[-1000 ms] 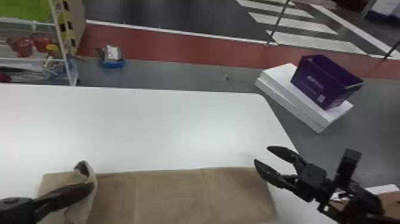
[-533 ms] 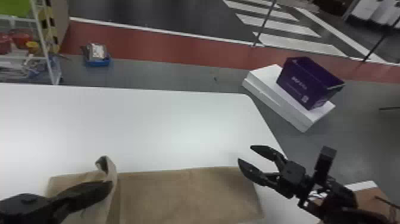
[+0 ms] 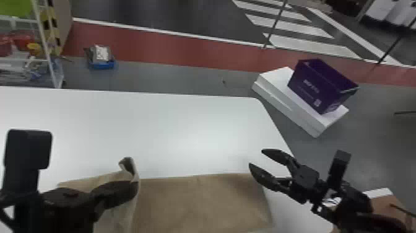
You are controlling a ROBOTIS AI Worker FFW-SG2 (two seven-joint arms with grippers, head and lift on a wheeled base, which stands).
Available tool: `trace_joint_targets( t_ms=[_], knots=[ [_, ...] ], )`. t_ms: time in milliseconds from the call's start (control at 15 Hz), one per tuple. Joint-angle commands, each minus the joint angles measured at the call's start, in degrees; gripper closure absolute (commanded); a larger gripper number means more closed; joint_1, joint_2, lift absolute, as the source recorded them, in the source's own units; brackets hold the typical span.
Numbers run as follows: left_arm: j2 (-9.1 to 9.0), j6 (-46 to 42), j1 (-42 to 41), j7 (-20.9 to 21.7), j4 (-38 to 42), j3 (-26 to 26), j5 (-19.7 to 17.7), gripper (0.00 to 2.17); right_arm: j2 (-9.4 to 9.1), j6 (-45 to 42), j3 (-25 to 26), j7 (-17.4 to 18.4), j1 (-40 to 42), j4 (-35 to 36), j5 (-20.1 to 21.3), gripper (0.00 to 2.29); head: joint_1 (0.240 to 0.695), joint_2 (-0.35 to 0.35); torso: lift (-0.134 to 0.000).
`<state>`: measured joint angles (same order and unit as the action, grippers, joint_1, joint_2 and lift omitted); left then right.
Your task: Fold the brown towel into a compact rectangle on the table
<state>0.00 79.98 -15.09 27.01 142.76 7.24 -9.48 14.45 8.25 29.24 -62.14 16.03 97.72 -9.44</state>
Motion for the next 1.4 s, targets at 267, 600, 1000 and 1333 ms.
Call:
trace_joint_targets(
  t_ms=[267, 600, 1000, 1333],
  knots=[
    [-0.15, 0.1, 3.7, -5.4, -1.6, 9.5, 0.9, 1.35, 1.02, -1.1, 0.1, 0.0, -1.4, -2.9, -0.5, 0.29, 0.695, -0.35, -0.123],
    [-0.15, -0.6, 5.0, -7.8, -4.6, 14.6, 1.9, 1.35, 1.02, -1.6, -0.8, 0.0, -2.1, -3.9, -0.9, 0.29, 0.695, -0.35, -0.123],
    [-0.15, -12.3, 6.0, -11.9, -13.7, 18.3, 1.7, 1.33, 1.19, -2.8, -0.4, -0.4, -2.1, -5.0, -1.7, 0.29, 0.695, -0.35, -0.123],
    [-0.15, -8.1, 6.2, -11.6, -12.2, 20.1, 2.3, 1.31, 1.46, -3.2, -0.3, -0.3, -2.6, -5.5, -2.1, 0.29, 0.695, -0.35, -0.123]
  ],
)
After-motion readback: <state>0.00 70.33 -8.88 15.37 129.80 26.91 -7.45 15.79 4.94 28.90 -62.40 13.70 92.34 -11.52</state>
